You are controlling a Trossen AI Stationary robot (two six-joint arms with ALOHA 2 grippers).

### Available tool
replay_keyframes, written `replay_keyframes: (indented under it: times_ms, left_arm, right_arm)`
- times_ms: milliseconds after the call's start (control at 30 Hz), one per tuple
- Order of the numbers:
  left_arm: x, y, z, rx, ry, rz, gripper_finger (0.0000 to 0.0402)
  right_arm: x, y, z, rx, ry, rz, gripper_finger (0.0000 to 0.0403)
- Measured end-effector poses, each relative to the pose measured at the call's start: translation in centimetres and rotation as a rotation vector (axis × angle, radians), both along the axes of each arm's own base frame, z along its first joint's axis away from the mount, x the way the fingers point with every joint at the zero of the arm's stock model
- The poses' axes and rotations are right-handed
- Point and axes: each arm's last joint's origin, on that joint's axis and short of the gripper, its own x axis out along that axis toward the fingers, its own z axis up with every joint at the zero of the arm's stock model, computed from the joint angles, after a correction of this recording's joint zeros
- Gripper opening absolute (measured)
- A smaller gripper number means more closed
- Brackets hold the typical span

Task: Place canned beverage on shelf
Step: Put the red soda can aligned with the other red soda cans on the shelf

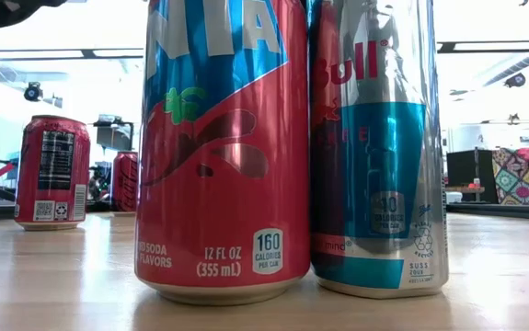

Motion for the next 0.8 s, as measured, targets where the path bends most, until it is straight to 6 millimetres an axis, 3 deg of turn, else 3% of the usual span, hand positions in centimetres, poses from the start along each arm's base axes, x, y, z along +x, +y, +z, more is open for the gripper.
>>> replay_keyframes:
  times_ms: [267,800]
  left_arm:
    - [0.00,0.00,-0.26,0.005,0.014,0.005,0.0227]
    - [0.05,0.12,-0.25,0.004,-0.002,0.037,0.0226]
  right_arm:
    - [-0.34,-0.35,-0.42,-0.032,0.038,-0.051,0.0368]
    - [-0.26,-0.59,-1.00,-0.119,0.038,0.133,0.0362]
